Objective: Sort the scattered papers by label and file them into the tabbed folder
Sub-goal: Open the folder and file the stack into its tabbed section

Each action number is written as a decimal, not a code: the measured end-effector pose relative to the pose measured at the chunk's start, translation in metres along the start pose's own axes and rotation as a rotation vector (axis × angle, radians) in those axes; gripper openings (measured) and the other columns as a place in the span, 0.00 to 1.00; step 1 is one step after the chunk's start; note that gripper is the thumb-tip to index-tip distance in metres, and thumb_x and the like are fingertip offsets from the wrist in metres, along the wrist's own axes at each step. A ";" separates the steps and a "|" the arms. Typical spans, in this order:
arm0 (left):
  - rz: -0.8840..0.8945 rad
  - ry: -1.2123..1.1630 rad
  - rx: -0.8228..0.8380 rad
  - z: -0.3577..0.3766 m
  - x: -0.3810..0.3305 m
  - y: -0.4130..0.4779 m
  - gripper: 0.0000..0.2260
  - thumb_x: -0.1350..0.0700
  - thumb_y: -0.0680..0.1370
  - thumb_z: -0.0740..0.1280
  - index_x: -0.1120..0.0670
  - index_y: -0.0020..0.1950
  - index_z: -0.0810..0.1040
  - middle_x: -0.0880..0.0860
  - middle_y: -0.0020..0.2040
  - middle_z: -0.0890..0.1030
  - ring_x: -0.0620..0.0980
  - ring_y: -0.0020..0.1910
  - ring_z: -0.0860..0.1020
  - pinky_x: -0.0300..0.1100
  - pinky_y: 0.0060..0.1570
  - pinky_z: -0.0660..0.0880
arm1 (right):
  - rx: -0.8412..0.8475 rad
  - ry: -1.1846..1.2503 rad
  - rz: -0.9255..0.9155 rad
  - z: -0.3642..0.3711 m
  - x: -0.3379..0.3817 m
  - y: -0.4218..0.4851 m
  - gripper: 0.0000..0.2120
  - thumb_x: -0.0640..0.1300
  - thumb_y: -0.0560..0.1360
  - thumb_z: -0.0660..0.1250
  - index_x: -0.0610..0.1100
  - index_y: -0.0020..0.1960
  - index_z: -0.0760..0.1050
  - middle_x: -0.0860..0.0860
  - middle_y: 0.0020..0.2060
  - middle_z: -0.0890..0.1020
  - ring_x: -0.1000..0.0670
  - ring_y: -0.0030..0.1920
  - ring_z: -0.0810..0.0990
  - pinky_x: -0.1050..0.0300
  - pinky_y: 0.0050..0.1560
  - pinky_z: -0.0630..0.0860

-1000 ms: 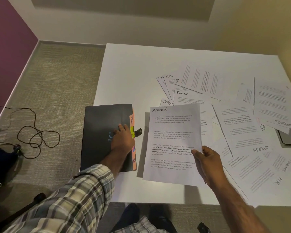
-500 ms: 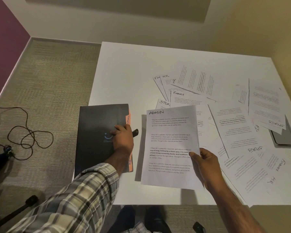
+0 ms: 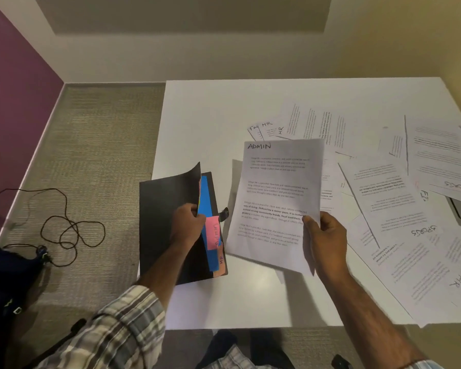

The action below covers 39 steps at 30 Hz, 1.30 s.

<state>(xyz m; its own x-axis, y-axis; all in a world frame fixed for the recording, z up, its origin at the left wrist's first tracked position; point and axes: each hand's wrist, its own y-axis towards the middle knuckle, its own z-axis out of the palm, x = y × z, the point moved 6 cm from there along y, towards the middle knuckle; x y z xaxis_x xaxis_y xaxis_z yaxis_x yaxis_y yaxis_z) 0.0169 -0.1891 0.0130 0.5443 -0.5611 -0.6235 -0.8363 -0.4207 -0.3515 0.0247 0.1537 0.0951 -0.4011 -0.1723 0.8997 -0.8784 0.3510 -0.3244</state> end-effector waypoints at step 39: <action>0.040 -0.148 -0.074 -0.049 -0.019 -0.019 0.14 0.60 0.77 0.71 0.60 0.63 0.81 0.56 0.57 0.85 0.48 0.53 0.82 0.33 0.47 0.77 | 0.487 -0.432 -0.011 0.234 -0.012 -0.060 0.13 0.43 0.80 0.63 0.50 0.37 0.68 0.54 0.32 0.72 0.54 0.35 0.73 0.61 0.37 0.69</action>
<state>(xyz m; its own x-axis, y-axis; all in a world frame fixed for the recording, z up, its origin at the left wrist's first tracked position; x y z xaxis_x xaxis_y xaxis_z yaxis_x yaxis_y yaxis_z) 0.0264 -0.2055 0.0657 0.4909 -0.4700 -0.7336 -0.8470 -0.4545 -0.2756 0.0218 -0.0812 0.0350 -0.3704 -0.5641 0.7380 -0.8595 -0.0932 -0.5026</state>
